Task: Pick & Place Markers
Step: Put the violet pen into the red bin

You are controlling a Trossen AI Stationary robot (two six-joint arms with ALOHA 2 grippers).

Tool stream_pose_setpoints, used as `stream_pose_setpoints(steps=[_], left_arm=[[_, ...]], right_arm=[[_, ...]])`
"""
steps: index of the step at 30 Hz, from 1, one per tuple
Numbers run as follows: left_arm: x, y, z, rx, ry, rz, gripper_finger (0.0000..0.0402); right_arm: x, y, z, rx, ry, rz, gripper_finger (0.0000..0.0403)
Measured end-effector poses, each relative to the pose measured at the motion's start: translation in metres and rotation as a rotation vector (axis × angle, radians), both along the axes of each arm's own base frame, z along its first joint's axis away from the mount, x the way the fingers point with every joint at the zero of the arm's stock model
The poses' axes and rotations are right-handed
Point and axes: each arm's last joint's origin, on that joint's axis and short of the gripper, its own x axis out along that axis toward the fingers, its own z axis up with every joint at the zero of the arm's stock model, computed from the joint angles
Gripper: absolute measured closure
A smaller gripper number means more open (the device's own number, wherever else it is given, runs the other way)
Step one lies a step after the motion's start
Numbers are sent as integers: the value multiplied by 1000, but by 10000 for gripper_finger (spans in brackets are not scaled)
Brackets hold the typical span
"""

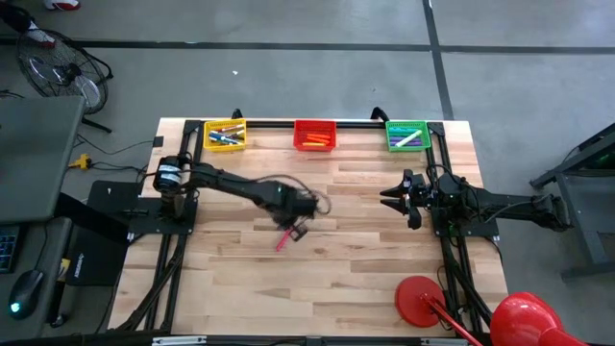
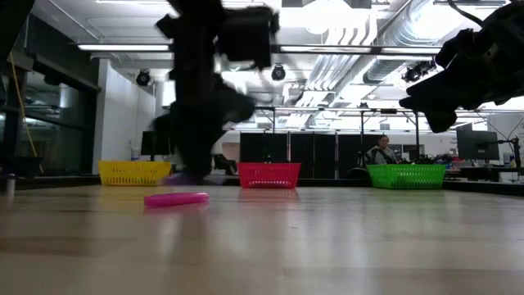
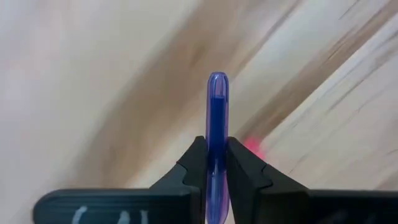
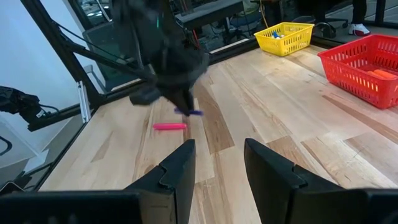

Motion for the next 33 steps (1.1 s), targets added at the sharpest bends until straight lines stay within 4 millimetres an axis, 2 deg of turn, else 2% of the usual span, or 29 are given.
stream_pose_setpoints(steps=[9,20,26,33], left_arm=[[27,39,50,171,-136,-276,371],[26,128,106,351,-159,-364,371],[17,169,124,432,-165,-410,371],[6,206,130,517,-157,-458,371]], right_arm=[[0,0,0,0,0,0,276],[0,0,0,0,0,0,276],[0,0,0,0,0,0,276],[0,0,0,0,0,0,276]])
